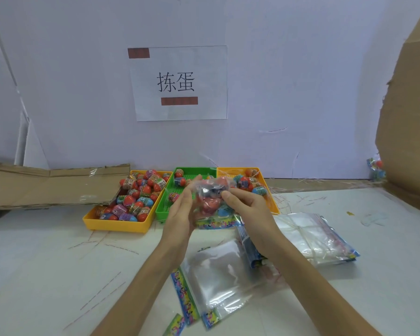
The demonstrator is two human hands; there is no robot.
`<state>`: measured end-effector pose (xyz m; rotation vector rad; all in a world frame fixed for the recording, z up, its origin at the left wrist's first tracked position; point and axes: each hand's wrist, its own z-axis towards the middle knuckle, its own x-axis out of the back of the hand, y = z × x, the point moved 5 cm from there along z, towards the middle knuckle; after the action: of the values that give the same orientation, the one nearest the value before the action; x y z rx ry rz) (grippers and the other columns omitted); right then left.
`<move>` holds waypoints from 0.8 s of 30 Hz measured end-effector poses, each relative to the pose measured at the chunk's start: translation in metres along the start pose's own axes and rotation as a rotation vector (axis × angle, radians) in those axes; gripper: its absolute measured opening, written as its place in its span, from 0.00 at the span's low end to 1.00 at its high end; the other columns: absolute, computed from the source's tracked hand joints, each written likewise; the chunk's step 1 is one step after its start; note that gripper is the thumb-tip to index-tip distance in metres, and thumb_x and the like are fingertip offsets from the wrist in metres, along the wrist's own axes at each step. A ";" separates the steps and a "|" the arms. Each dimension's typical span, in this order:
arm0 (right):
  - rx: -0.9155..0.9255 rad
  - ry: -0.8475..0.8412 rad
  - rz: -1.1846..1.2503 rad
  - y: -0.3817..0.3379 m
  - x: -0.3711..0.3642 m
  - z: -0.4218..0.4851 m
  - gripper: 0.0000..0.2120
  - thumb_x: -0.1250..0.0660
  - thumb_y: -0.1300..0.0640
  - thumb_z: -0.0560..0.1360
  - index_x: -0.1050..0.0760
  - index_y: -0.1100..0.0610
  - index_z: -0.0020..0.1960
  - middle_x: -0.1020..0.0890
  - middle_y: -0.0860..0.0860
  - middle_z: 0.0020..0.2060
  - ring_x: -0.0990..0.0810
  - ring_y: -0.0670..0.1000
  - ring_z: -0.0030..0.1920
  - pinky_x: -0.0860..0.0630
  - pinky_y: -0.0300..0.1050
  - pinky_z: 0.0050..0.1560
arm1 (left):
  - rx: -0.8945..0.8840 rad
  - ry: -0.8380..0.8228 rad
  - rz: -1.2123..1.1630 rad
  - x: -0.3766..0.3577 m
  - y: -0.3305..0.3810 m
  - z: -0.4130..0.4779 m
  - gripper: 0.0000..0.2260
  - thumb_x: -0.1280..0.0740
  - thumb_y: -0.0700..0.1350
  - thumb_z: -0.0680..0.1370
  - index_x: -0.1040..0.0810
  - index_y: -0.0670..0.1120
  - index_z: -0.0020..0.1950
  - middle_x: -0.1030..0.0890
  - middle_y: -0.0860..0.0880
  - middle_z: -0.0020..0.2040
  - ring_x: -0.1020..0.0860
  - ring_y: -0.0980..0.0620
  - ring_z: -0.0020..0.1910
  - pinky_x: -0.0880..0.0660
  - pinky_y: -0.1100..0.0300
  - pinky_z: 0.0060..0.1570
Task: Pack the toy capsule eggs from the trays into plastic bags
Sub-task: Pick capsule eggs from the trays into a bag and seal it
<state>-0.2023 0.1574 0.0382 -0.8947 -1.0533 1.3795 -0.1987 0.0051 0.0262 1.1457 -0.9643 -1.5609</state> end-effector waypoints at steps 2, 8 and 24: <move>-0.016 0.025 0.043 0.000 0.005 0.001 0.11 0.31 0.53 0.79 0.15 0.39 0.43 0.13 0.38 0.46 0.17 0.36 0.49 0.25 0.25 0.45 | 0.040 -0.025 0.000 -0.002 -0.002 -0.001 0.23 0.44 0.62 0.79 0.23 0.55 0.68 0.14 0.48 0.59 0.15 0.47 0.56 0.19 0.56 0.50; 0.018 0.109 0.139 0.001 0.015 0.005 0.15 0.26 0.51 0.73 0.20 0.51 0.59 0.13 0.45 0.42 0.14 0.43 0.47 0.22 0.31 0.43 | 0.055 -0.034 0.015 0.001 -0.006 0.000 0.19 0.33 0.52 0.76 0.21 0.49 0.67 0.14 0.47 0.57 0.15 0.48 0.56 0.18 0.58 0.50; -0.190 -0.010 0.163 0.007 0.007 0.003 0.16 0.32 0.45 0.77 0.17 0.53 0.59 0.13 0.48 0.53 0.16 0.47 0.57 0.20 0.39 0.53 | 0.139 0.009 -0.104 0.005 -0.013 0.001 0.18 0.33 0.49 0.75 0.20 0.46 0.64 0.13 0.45 0.55 0.14 0.49 0.52 0.18 0.60 0.44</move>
<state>-0.2083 0.1643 0.0330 -1.1346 -1.1538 1.4358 -0.2032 0.0039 0.0131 1.3167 -1.0346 -1.5894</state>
